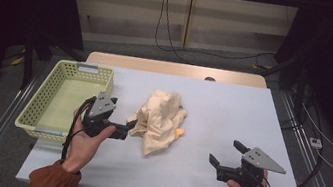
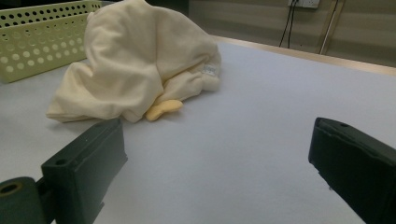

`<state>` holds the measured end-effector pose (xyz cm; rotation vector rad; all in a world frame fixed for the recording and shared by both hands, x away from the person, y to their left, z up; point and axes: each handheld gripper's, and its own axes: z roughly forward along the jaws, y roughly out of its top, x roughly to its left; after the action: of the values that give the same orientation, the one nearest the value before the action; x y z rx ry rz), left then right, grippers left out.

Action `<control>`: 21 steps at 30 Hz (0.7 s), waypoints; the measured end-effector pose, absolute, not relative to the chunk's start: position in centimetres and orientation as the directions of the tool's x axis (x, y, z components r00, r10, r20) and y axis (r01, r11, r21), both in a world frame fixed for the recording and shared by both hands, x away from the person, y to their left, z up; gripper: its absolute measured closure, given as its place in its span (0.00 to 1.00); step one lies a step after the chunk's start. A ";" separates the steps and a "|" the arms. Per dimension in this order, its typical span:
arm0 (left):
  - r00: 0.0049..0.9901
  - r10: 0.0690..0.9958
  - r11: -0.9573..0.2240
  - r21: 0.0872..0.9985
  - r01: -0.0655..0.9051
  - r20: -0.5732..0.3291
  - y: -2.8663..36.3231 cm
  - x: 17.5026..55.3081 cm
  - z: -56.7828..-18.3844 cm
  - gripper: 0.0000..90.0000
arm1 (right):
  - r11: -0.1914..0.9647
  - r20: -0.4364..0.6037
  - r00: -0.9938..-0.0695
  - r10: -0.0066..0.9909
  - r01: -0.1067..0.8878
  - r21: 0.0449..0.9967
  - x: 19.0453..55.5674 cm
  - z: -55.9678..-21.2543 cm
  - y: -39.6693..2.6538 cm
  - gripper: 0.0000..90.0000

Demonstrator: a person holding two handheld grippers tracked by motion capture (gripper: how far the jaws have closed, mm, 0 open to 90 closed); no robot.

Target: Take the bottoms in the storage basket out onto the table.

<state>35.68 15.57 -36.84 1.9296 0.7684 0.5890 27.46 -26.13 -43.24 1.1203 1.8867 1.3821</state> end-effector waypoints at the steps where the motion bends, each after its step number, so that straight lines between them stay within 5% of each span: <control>1: 0.684 0.725 -0.352 0.897 0.268 0.080 15.8 35.5 -36.9 0.08 | 0.127 0.047 -0.507 0.861 0.305 0.944 27.5 -43.2 -26.1 0.04; 21: 0.622 0.782 -0.286 0.911 0.296 0.043 19.5 32.6 -38.8 0.08 | 0.129 0.046 -0.507 0.861 0.305 0.944 27.5 -43.2 -26.1 0.04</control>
<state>32.58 19.52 -38.84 1.8560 0.8635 0.6153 27.47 -26.09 -43.24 1.1196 1.8875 1.3798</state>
